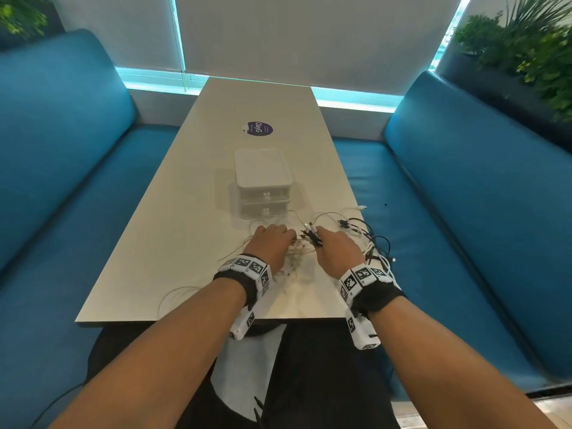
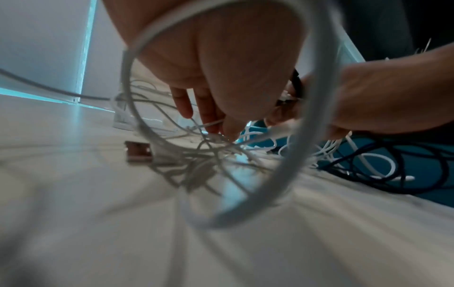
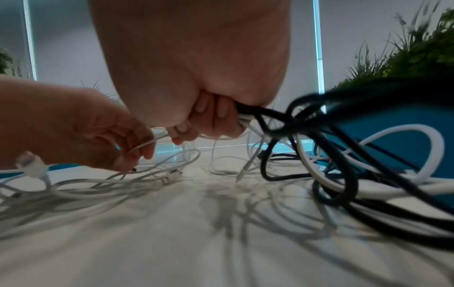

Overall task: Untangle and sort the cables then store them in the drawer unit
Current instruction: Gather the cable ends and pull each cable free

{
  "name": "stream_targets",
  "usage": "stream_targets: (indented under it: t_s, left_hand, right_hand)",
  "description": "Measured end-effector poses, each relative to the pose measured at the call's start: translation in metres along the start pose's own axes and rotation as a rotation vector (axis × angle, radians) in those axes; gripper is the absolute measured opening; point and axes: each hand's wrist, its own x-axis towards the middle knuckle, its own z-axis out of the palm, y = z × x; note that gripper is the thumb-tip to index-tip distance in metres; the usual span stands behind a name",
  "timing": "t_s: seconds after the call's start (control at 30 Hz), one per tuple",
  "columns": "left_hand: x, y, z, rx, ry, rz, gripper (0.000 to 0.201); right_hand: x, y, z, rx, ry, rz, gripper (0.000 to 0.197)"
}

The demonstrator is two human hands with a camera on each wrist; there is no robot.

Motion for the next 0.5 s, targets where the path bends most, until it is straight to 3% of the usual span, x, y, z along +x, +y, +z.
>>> stream_targets:
  t_s: [0.13, 0.27, 0.5]
  left_hand:
    - [-0.006, -0.020, 0.002, 0.053, -0.039, -0.028, 0.021]
    - [-0.010, -0.039, -0.001, 0.050, -0.118, -0.032, 0.028]
    - [-0.010, -0.041, -0.006, -0.035, -0.171, -0.073, 0.020]
  right_hand:
    - [-0.001, 0.012, -0.006, 0.015, 0.011, 0.089, 0.023]
    - [-0.002, 0.031, -0.014, 0.057, 0.039, 0.216, 0.019]
    - [-0.006, 0.031, -0.007, -0.089, -0.072, 0.300, 0.024]
